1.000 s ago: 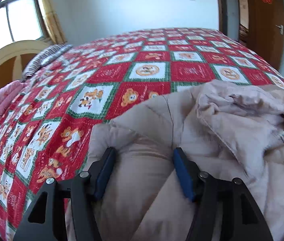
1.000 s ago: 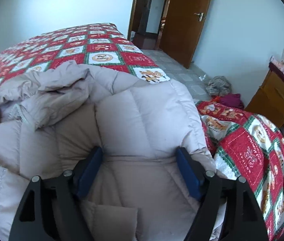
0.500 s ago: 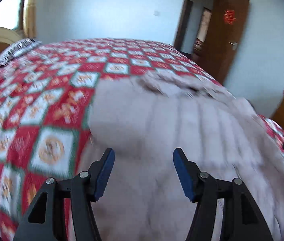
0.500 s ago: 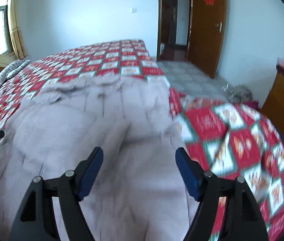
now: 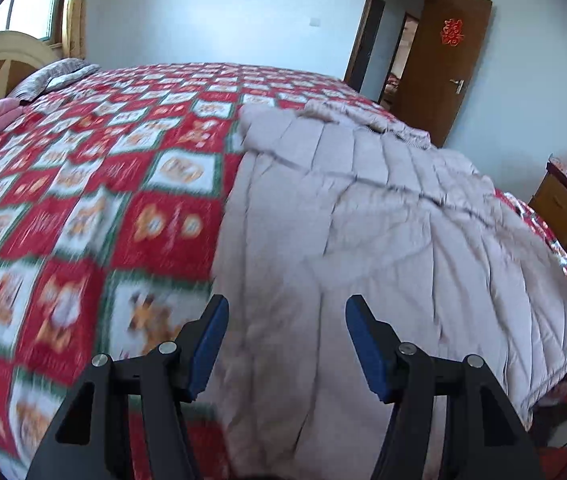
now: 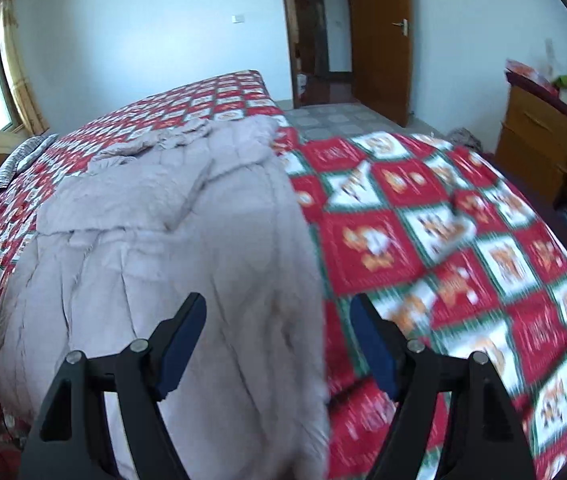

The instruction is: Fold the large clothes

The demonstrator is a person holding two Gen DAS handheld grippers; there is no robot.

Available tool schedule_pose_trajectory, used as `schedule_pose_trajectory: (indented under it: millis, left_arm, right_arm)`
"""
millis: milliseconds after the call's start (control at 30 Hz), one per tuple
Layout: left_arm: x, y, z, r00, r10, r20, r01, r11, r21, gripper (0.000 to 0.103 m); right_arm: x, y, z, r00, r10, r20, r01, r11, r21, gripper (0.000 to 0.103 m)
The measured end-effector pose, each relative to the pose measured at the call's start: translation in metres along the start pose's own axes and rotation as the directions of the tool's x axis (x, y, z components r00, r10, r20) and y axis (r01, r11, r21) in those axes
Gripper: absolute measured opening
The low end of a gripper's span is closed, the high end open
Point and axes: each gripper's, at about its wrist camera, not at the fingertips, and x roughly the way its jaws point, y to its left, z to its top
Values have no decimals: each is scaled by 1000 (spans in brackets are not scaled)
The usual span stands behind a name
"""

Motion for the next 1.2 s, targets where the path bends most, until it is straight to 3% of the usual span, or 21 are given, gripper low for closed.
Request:
schedule_pose_trajectory:
  millis: [200,333,367,433,500,600,767,867,1000,1067,1133,1167,1200]
  left_arm:
    - [-31,2,-24,999,33,-7,-32,997,71,62]
    - [-65,13,-18,997,59,55,-65,991,119,62]
    - [-73,18,-15,996,59,69,-67,991,115,63]
    - [-85,30,-13,996,30,83,-38,994,101,78]
    - [-90,41,-16,996,1,88,-8,997,75,79]
    - [-79,44,-24,997,-53,52,51,998,39,79]
    - [-32,31,-44,991,-97,-96,98,995,8,79]
    - [-17,19,-52,986,-120,-117,122,993,6,79]
    - [-7,15,-62,962,-222,-158,219,975,-35,79]
    - [-11,12,-64,952,-265,-151,266,964,-14,79]
    - [-12,15,-65,924,-346,-165,344,938,-39,79]
    - [-12,19,-67,899,-403,-171,398,915,-68,79]
    - [-12,21,-69,888,-426,-173,417,905,-84,79]
  right_arm:
    - [-21,-13,-25,1000,-1,-11,1,1000,14,76]
    - [-30,-17,-35,999,52,-3,-52,999,14,77]
    - [-31,-17,-38,998,63,-2,-63,998,12,77]
    - [-32,-16,-43,997,83,3,-83,997,4,77]
    - [-30,-14,-48,994,107,4,-107,994,-5,77]
    - [-20,-6,-54,991,132,-23,-133,991,-27,77]
    - [-10,5,-66,983,169,-65,-173,983,-57,77]
    - [-5,6,-69,977,200,-78,-204,978,-37,77]
    - [-7,10,-72,975,208,-71,-212,976,-53,78]
    - [-10,16,-73,970,228,-82,-235,968,-90,63]
    - [-10,19,-72,966,241,-90,-250,963,-105,49]
    - [-9,19,-72,961,258,-97,-267,958,-102,46]
    - [-9,19,-73,957,273,-100,-282,954,-100,43]
